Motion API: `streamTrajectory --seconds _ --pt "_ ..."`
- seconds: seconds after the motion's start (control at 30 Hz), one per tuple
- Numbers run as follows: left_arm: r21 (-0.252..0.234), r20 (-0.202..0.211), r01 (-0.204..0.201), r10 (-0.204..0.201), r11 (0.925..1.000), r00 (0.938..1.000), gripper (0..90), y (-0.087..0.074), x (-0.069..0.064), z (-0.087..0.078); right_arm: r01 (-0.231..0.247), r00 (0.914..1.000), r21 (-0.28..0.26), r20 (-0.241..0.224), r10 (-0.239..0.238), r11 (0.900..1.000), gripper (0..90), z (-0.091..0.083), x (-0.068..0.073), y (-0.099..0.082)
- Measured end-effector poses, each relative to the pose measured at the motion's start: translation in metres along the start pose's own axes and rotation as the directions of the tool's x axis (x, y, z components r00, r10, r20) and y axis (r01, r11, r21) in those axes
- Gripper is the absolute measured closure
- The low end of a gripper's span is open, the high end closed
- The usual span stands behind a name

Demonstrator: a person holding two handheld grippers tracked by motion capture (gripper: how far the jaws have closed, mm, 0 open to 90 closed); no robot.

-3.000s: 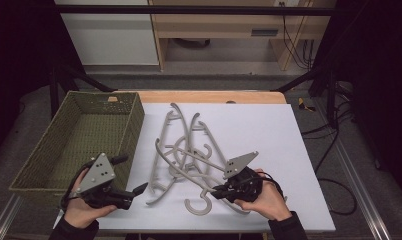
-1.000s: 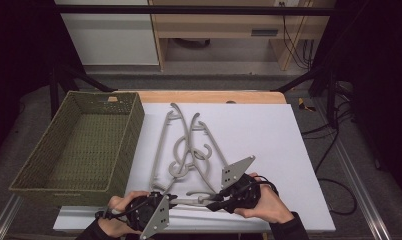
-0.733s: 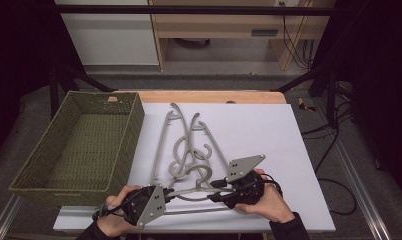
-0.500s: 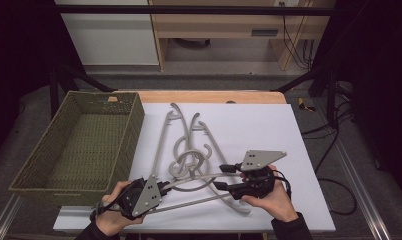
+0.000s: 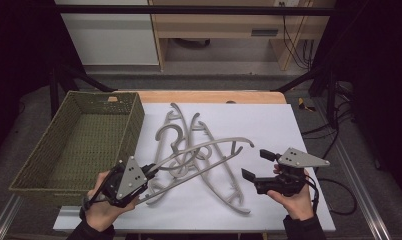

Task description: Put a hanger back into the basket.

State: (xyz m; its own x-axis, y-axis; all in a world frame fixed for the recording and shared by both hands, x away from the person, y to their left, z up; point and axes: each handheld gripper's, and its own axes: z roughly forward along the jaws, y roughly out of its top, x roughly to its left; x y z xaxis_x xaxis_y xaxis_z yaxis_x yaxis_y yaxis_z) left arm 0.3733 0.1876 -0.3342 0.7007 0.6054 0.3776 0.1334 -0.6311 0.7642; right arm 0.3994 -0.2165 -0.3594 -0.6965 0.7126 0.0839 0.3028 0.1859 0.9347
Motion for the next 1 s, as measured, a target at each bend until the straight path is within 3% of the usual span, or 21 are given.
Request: streamTrajectory --seconds 0.13,0.47,0.53,0.73,1.0 --pt "-0.021 -0.034 0.027 -0.028 0.9994 0.9990 81.8 0.005 0.018 -0.011 -0.047 0.9979 -0.036 0.042 0.048 0.9983 10.3 -0.008 -0.009 -0.007" --pt "-0.030 -0.078 0.101 -0.103 0.9944 0.9916 81.8 0.011 0.077 -0.032 -0.070 0.9925 -0.035 0.098 0.073 0.9969 7.9 -0.013 -0.018 -0.017" --pt "-0.022 -0.085 0.099 -0.101 0.9948 0.9913 81.8 0.010 0.088 -0.034 -0.073 0.9920 -0.036 0.100 0.076 0.9967 7.2 -0.012 -0.018 -0.018" --pt "-0.007 -0.133 0.142 -0.141 0.9899 0.9810 81.8 0.000 0.122 -0.040 -0.079 0.9890 -0.036 0.123 0.083 0.9962 6.0 -0.011 -0.019 -0.019" --pt "0.036 -0.189 0.177 -0.167 0.9835 0.9677 81.8 -0.029 0.168 -0.046 -0.068 0.9890 -0.034 0.129 0.072 0.9971 6.2 -0.010 -0.018 -0.019"
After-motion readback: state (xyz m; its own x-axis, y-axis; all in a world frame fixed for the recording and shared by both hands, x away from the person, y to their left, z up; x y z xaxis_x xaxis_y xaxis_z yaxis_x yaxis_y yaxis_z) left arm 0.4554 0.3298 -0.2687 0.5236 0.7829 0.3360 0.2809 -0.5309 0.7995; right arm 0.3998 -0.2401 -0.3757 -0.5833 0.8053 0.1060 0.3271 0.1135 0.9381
